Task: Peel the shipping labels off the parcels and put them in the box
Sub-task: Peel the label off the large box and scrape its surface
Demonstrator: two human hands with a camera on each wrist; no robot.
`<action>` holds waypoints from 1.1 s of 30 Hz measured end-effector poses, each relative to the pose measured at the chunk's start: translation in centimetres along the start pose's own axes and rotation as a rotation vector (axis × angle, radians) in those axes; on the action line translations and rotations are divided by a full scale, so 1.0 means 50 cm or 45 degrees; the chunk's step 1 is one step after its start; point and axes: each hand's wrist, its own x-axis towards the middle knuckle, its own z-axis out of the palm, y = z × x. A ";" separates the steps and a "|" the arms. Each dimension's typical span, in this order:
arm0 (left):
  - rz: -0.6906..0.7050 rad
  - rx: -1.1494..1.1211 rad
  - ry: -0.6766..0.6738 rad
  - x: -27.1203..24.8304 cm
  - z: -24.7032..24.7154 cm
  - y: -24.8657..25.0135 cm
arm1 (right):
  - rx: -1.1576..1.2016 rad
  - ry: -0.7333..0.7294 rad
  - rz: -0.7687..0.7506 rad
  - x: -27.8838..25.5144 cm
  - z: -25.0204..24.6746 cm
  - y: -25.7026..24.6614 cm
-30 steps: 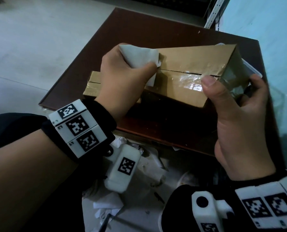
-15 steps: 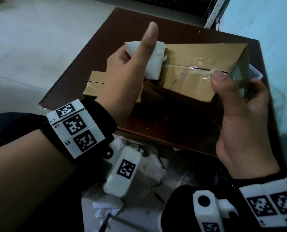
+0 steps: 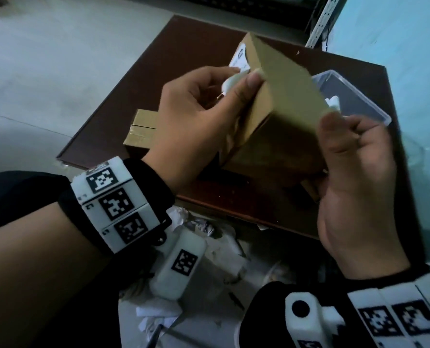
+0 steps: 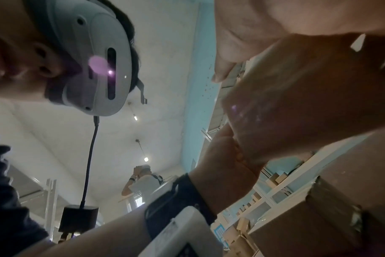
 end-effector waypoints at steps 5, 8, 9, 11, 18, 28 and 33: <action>0.199 0.108 0.035 0.009 -0.009 0.001 | 0.078 0.032 0.082 0.008 0.003 -0.004; 0.409 0.230 -0.060 0.010 -0.014 0.004 | 0.066 0.056 0.146 0.016 -0.003 0.000; 0.489 0.278 -0.111 0.008 -0.016 0.006 | 0.056 0.050 0.174 0.016 -0.006 0.002; 0.621 0.340 -0.200 0.004 -0.019 0.010 | 0.035 0.030 0.234 0.016 -0.010 0.005; 0.623 0.176 -0.367 -0.031 -0.004 0.022 | 0.053 -0.081 0.255 0.003 0.005 0.018; 0.563 0.182 -0.284 -0.032 -0.004 0.030 | -0.061 -0.040 0.120 -0.001 0.006 0.008; 0.573 0.272 -0.208 -0.030 0.000 0.034 | -0.098 -0.038 0.088 -0.005 0.010 0.011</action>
